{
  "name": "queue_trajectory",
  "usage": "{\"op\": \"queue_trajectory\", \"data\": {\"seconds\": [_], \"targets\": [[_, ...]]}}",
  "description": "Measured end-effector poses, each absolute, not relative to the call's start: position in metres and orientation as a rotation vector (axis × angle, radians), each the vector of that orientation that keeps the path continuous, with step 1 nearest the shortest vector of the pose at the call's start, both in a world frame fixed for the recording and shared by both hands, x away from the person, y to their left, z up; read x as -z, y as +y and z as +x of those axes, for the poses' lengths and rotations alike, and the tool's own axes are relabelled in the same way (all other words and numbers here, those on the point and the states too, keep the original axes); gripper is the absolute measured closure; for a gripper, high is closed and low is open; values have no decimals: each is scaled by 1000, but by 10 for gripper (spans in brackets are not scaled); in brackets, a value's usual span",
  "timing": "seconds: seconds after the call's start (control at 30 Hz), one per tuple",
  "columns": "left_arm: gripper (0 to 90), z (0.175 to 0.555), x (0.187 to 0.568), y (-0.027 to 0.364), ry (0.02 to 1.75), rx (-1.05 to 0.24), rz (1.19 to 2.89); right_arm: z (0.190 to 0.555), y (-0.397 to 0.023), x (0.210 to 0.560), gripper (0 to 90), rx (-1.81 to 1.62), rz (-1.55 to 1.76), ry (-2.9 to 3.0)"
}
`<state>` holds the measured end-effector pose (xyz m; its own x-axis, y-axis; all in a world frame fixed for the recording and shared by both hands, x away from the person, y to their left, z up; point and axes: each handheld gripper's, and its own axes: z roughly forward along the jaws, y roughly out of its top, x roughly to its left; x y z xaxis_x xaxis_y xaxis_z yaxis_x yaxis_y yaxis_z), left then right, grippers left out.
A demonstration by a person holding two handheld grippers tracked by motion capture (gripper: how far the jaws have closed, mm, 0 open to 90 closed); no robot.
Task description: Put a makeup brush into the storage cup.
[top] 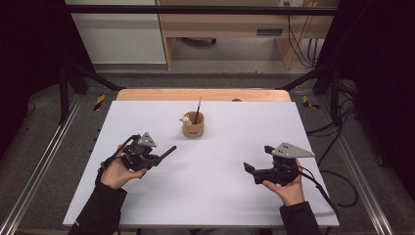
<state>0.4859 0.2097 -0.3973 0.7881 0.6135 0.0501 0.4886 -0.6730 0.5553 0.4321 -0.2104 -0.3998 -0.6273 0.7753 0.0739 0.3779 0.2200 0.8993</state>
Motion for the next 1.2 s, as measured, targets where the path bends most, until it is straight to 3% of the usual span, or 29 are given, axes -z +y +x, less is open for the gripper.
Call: {"op": "queue_trajectory", "data": {"seconds": [1.2], "targets": [[791,467,393,172,601,-228,2470,429,-193,397,44,-1349,994,2172]]}}
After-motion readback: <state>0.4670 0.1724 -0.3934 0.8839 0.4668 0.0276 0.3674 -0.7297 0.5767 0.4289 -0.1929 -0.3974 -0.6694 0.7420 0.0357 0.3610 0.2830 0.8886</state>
